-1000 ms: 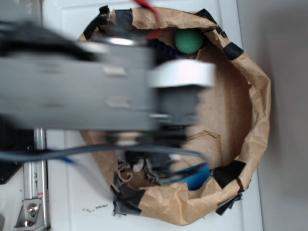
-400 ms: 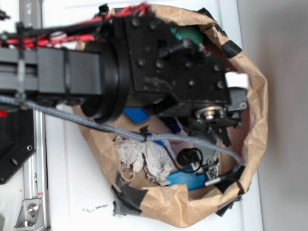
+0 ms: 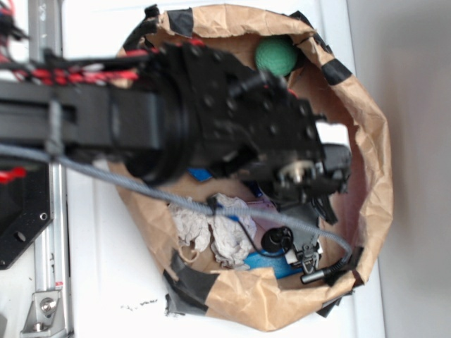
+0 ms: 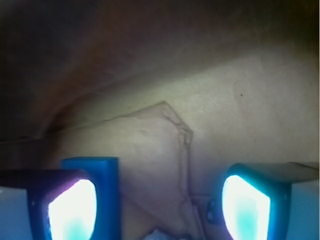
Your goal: Grab the blue block.
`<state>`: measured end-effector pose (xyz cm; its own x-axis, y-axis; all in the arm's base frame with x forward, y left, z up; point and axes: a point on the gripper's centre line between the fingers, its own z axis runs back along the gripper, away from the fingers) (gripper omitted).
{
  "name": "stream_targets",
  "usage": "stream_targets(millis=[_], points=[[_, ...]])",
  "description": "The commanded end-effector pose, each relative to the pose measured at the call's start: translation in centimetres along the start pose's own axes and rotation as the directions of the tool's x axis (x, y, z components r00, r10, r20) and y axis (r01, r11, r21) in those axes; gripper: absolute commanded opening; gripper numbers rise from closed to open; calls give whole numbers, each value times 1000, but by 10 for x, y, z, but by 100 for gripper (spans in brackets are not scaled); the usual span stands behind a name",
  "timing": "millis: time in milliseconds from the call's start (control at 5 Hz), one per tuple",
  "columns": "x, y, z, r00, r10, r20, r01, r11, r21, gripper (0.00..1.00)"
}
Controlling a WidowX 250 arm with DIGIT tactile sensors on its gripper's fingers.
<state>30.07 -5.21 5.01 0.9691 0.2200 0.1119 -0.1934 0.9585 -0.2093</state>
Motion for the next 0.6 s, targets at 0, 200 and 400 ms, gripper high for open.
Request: stream_targets(millis=[0, 200, 400], points=[[2, -54, -14, 994, -102, 39, 105, 992, -75, 100], [-10, -69, -16, 988, -149, 36, 151, 984, -89, 100], [-28, -80, -10, 985, -173, 26, 175, 971, -164, 100]])
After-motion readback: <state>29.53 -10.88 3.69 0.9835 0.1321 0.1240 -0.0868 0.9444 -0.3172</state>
